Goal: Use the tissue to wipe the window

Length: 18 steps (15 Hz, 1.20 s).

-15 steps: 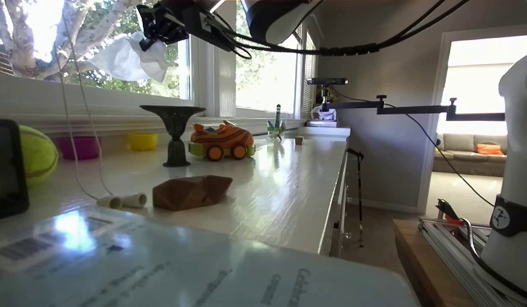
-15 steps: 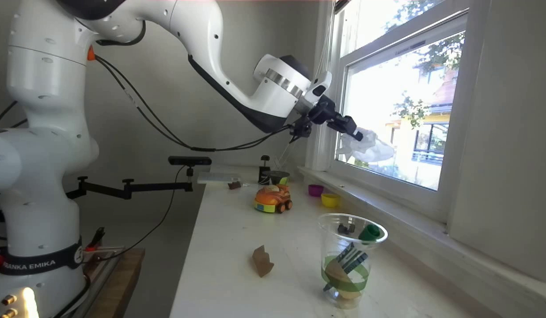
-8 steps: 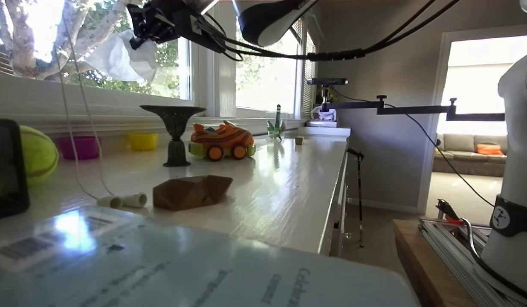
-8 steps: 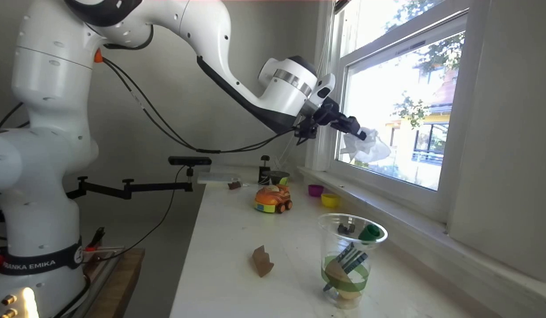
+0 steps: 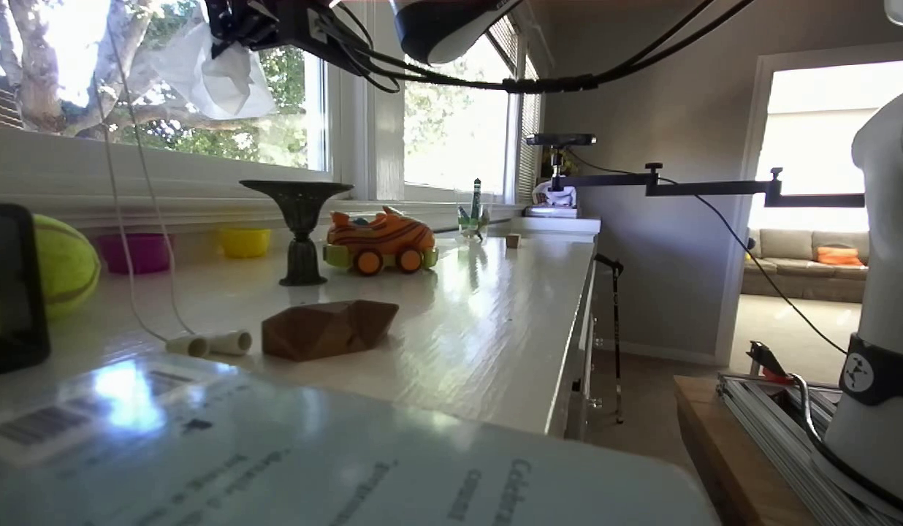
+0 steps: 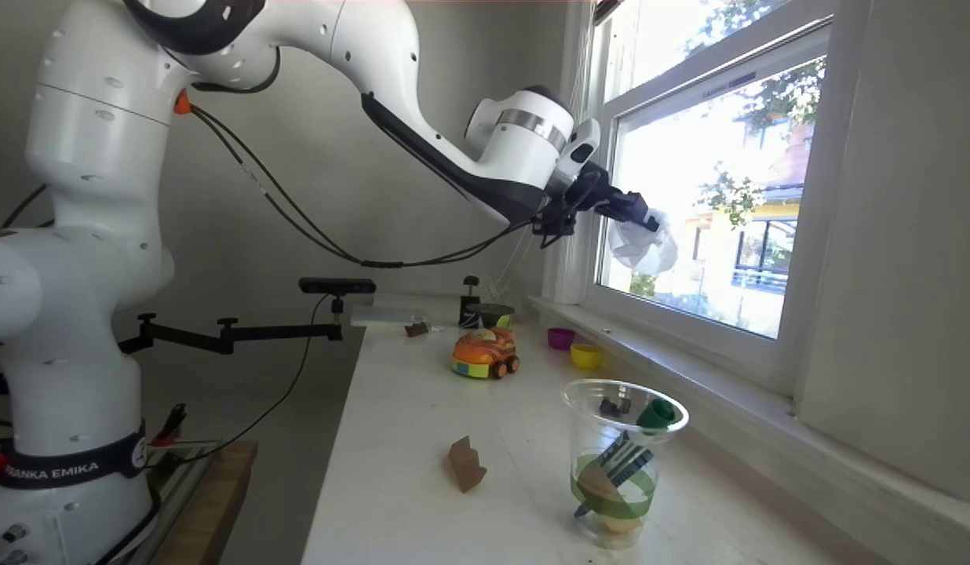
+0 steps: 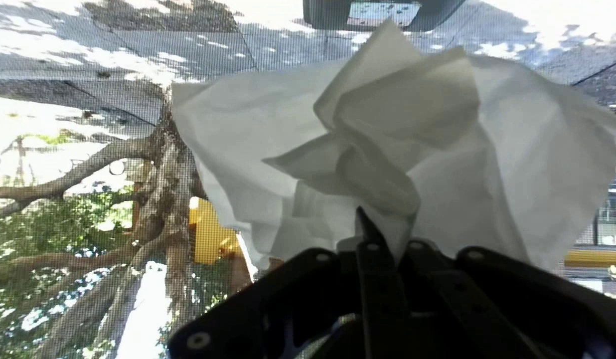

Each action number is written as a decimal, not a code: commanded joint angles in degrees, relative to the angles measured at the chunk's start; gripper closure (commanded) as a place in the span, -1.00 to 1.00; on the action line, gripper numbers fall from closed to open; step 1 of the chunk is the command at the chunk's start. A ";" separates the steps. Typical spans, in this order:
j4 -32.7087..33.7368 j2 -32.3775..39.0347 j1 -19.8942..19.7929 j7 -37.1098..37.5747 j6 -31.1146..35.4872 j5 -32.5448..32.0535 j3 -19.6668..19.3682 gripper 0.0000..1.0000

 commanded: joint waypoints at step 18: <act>6.05 0.31 -0.08 20.16 -1.66 -18.94 0.75 0.99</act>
